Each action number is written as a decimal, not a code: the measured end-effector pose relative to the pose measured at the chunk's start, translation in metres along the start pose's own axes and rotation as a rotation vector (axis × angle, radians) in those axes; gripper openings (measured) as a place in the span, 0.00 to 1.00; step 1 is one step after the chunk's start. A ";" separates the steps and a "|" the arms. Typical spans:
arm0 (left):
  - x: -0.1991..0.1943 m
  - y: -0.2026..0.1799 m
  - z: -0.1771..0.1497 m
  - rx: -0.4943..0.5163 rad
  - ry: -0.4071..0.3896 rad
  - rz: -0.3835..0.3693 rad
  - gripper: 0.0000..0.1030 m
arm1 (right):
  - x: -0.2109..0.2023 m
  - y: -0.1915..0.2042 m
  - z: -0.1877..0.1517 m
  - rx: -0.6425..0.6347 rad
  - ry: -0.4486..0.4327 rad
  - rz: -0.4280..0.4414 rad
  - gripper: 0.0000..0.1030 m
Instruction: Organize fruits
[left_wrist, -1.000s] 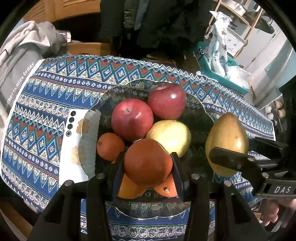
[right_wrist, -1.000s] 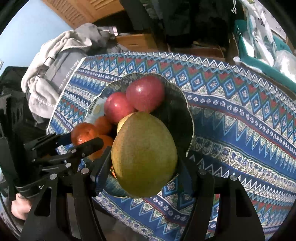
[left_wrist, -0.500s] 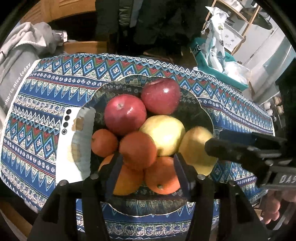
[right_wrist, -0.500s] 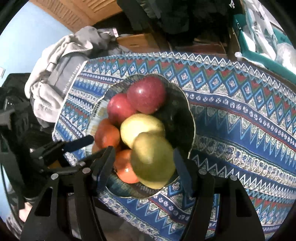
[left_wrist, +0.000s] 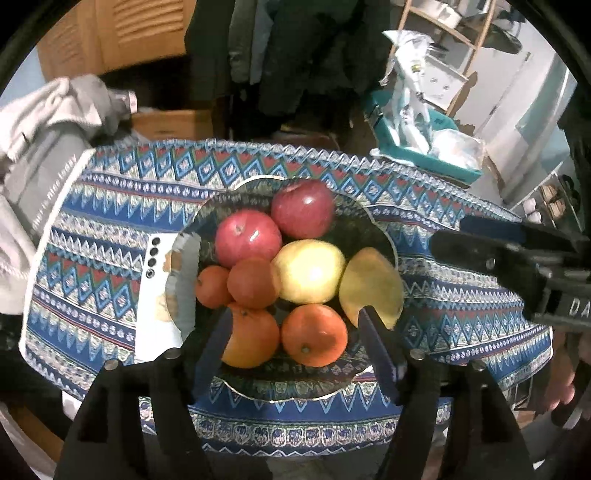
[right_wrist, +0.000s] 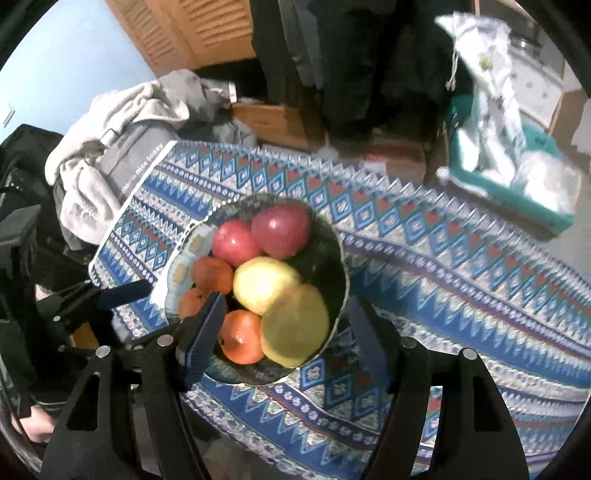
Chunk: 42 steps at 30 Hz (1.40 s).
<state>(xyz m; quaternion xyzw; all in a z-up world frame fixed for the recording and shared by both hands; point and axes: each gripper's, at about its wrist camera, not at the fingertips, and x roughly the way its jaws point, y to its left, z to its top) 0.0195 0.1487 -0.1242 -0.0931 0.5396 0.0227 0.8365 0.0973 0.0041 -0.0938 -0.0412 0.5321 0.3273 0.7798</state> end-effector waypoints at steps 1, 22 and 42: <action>-0.005 -0.002 -0.001 0.006 -0.006 0.006 0.77 | -0.005 0.001 0.000 -0.006 -0.011 -0.008 0.71; -0.094 -0.035 0.005 0.049 -0.189 0.056 0.86 | -0.107 -0.005 -0.019 -0.057 -0.204 -0.116 0.85; -0.136 -0.054 0.005 0.056 -0.353 0.136 0.99 | -0.145 -0.029 -0.042 -0.010 -0.265 -0.118 0.86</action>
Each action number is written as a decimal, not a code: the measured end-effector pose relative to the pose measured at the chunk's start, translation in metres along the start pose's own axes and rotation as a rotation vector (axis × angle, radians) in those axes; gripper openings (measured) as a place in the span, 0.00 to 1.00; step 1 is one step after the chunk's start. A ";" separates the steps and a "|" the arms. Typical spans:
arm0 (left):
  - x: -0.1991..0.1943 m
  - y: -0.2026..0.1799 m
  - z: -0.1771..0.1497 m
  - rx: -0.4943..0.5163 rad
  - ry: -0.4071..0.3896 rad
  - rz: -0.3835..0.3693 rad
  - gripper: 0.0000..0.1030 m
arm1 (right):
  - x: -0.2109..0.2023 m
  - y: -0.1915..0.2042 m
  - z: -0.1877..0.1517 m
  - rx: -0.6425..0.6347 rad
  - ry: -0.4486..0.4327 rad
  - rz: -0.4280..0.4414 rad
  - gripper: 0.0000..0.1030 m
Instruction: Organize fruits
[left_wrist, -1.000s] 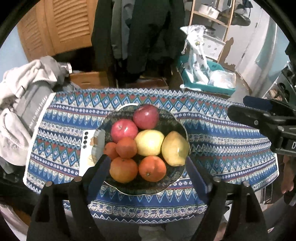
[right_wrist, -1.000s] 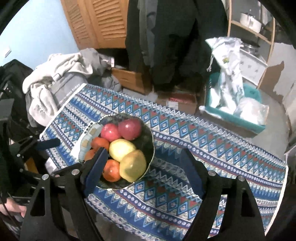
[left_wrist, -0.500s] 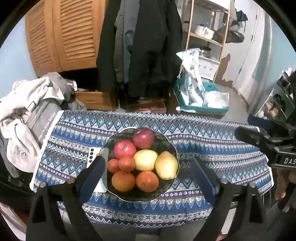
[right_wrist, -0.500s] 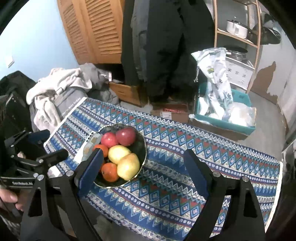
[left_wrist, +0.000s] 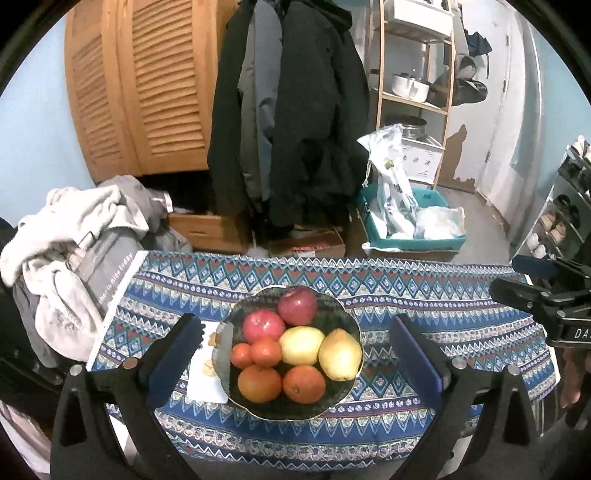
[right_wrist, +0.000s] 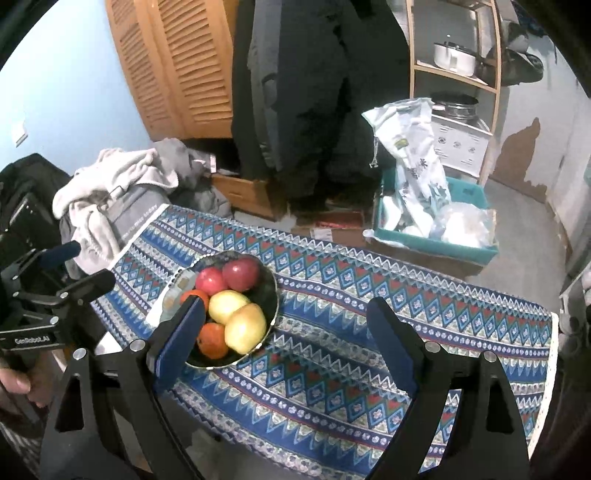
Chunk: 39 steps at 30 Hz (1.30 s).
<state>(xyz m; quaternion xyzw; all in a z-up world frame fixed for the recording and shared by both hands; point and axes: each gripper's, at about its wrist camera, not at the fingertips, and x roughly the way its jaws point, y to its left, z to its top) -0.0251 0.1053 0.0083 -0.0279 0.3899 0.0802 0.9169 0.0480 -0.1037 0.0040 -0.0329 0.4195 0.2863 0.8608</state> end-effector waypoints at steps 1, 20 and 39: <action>-0.001 -0.001 0.000 0.004 -0.002 0.004 0.99 | 0.000 -0.001 0.000 0.001 0.000 -0.002 0.86; -0.008 -0.020 0.000 0.048 -0.018 0.038 0.99 | -0.006 -0.012 -0.005 0.029 -0.005 -0.012 0.86; -0.004 -0.020 -0.001 0.043 0.012 0.038 0.99 | -0.009 -0.014 -0.007 0.032 -0.001 -0.010 0.86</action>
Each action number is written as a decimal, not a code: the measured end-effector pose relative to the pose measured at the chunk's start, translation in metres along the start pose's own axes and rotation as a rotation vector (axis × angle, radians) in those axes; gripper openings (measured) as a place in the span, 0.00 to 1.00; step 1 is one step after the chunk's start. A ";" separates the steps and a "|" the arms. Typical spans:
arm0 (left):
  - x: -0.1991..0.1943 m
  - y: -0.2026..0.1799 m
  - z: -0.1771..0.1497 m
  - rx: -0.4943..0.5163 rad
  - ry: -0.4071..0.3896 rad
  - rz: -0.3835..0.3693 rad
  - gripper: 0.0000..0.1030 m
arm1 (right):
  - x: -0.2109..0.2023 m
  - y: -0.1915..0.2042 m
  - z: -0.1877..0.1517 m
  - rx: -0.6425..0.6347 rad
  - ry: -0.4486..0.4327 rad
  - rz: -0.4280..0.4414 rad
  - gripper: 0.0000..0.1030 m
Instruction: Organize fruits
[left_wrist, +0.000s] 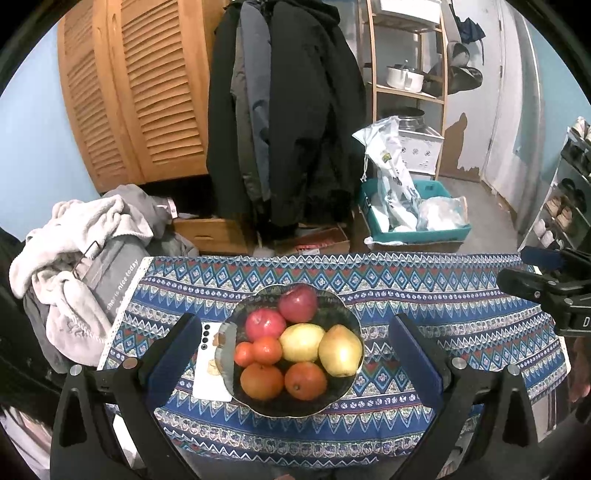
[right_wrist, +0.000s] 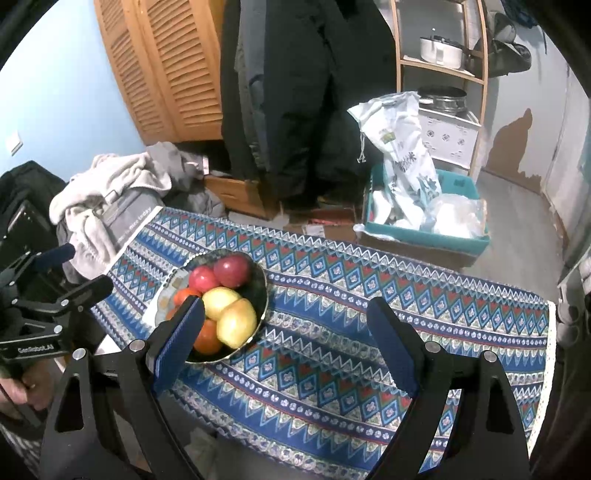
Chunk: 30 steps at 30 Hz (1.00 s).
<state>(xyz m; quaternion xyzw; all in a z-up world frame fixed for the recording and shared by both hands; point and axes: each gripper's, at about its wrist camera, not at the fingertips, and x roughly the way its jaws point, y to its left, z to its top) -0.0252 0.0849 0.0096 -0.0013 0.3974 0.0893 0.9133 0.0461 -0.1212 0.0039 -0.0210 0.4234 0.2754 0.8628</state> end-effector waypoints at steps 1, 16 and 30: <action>0.000 0.000 0.000 0.000 0.003 -0.002 0.99 | 0.000 0.000 0.000 -0.001 0.000 0.001 0.86; 0.001 -0.003 -0.001 0.005 0.010 -0.003 0.99 | -0.002 0.000 -0.002 0.003 0.000 0.003 0.86; 0.001 -0.006 -0.001 0.007 0.014 -0.016 0.99 | -0.002 0.002 -0.002 -0.005 0.010 0.013 0.86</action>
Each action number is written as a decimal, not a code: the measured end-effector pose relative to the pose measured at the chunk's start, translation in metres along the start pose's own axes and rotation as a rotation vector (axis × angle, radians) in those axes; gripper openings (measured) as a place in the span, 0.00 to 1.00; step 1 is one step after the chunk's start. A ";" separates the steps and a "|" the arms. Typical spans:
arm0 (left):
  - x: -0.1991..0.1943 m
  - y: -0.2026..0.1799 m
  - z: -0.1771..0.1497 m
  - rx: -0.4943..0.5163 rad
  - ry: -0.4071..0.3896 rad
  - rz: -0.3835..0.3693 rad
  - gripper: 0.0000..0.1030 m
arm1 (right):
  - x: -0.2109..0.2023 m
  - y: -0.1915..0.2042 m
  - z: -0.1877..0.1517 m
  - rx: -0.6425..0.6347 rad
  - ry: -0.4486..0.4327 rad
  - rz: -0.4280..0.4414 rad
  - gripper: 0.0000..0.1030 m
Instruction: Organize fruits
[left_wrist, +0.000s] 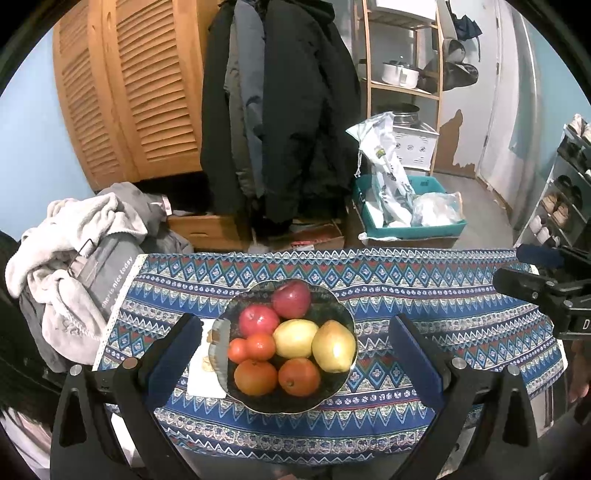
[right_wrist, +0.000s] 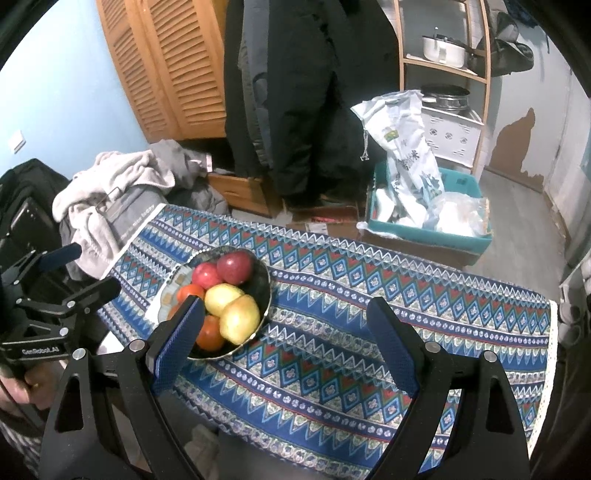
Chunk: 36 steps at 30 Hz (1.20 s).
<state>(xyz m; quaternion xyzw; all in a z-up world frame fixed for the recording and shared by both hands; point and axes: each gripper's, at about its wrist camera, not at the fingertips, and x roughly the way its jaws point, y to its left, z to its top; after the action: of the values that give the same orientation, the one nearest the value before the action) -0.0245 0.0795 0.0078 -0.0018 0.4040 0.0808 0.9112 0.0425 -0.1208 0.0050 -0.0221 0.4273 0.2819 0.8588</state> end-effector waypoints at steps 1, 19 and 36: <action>0.000 0.000 0.000 0.000 0.000 -0.001 0.99 | 0.000 0.000 0.000 0.001 0.001 0.000 0.86; 0.000 -0.003 -0.001 0.001 0.008 -0.011 0.99 | 0.000 0.000 -0.001 0.003 0.005 0.001 0.86; 0.000 -0.009 -0.003 0.013 0.012 -0.016 0.99 | -0.001 -0.001 -0.002 0.006 0.006 0.002 0.86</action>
<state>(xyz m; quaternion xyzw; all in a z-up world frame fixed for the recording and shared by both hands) -0.0251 0.0701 0.0052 0.0005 0.4100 0.0708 0.9093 0.0414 -0.1226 0.0045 -0.0201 0.4308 0.2813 0.8572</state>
